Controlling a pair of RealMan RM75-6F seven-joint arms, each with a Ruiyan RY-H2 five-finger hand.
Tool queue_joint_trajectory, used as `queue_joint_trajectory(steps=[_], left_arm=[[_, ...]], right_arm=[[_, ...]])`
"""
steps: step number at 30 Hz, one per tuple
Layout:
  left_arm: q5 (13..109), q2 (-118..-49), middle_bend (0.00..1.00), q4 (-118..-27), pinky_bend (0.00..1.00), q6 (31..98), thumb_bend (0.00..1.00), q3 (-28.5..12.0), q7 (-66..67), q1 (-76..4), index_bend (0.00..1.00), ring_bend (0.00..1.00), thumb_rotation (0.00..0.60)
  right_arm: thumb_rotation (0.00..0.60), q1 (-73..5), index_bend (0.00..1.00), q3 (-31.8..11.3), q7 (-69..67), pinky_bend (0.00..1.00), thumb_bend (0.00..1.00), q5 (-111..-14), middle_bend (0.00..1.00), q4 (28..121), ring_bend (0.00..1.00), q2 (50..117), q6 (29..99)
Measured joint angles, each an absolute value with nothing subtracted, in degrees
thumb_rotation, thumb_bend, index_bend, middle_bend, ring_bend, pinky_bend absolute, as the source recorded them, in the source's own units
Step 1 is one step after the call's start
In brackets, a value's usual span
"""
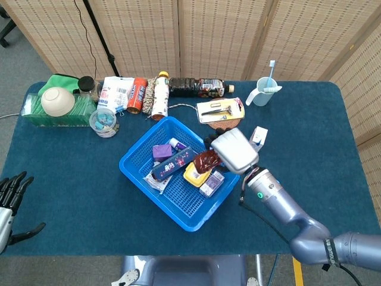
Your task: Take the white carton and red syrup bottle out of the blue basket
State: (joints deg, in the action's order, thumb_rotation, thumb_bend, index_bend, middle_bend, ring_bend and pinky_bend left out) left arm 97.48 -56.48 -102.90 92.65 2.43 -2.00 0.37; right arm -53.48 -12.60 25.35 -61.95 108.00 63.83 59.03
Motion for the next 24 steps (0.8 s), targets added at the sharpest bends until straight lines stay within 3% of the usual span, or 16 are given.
queue_joint_trajectory(steps=[8, 18, 24], left_arm=[[97.7, -56.6, 0.0, -103.1, 0.0, 92.5, 0.04, 2.6, -1.5, 0.4, 0.0, 0.0, 0.6], [97.5, -56.8, 0.0, -103.6, 0.0, 91.9, 0.04, 2.6, -0.4, 0.2, 0.0, 0.0, 0.6], [97.4, -57.0, 0.0, -103.8, 0.0, 91.6, 0.04, 2.6, 0.2, 0.1, 0.0, 0.0, 0.6]], right_arm=[[0.6, -49.4, 0.64, -10.6, 19.8, 0.54, 0.39, -61.0, 0.53, 97.6, 0.4, 62.4, 57.8], [0.6, -43.6, 0.64, -7.1, 6.7, 0.54, 0.39, -63.7, 0.53, 81.0, 0.4, 66.3, 54.8], [0.6, -40.4, 0.64, -4.9, 1.4, 0.54, 0.39, -68.5, 0.53, 78.0, 0.4, 68.3, 54.2]])
